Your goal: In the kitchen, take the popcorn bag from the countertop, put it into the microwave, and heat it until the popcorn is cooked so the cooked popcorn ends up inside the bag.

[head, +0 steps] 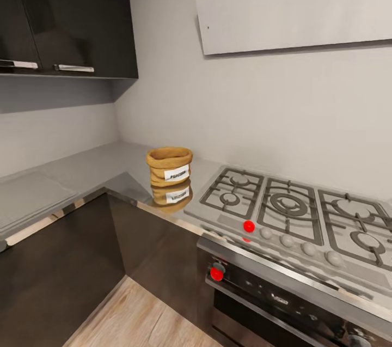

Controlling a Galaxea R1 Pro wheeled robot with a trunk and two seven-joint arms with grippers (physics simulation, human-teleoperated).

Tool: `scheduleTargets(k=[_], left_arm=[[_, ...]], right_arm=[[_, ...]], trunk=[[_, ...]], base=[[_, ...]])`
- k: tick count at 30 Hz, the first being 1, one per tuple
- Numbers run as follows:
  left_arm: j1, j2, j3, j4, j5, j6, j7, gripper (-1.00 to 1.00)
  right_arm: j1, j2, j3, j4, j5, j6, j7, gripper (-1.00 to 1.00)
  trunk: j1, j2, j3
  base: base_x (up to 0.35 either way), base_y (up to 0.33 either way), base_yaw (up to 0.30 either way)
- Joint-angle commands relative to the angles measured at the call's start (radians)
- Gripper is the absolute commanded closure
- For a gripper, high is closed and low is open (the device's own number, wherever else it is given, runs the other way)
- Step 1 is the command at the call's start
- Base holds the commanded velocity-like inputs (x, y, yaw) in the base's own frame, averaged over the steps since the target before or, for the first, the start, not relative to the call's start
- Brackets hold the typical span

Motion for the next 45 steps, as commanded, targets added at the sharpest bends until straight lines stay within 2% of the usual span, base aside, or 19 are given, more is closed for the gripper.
scheduleTargets(k=[1,4,15,45], left_arm=[[0.000,0.000,0.007,-0.001,0.001,-0.001,0.000,-1.00],[0.000,-0.001,0.007,-0.001,0.001,-0.001,0.001,-1.00],[0.000,0.001,0.008,-0.002,0.001,-0.003,0.001,-1.00],[0.000,0.002,0.008,-0.002,0.001,-0.001,0.000,-1.00]], right_arm=[[-0.001,0.000,-0.008,0.003,0.010,-0.006,0.003,-1.00],[-0.001,-0.001,-0.008,0.003,0.011,-0.006,0.004,-1.00],[-0.001,-0.003,-0.008,0.003,0.009,-0.005,0.005,-1.00],[-0.001,-0.003,-0.008,0.003,0.009,-0.004,0.006,-1.00]], trunk=[[-0.004,0.007,0.002],[-0.015,0.028,0.012],[-0.015,0.028,0.012],[-0.130,0.238,0.106]], base=[[0.000,0.000,0.000],[0.000,0.000,0.000],[0.000,0.000,0.000],[0.000,0.000,0.000]])
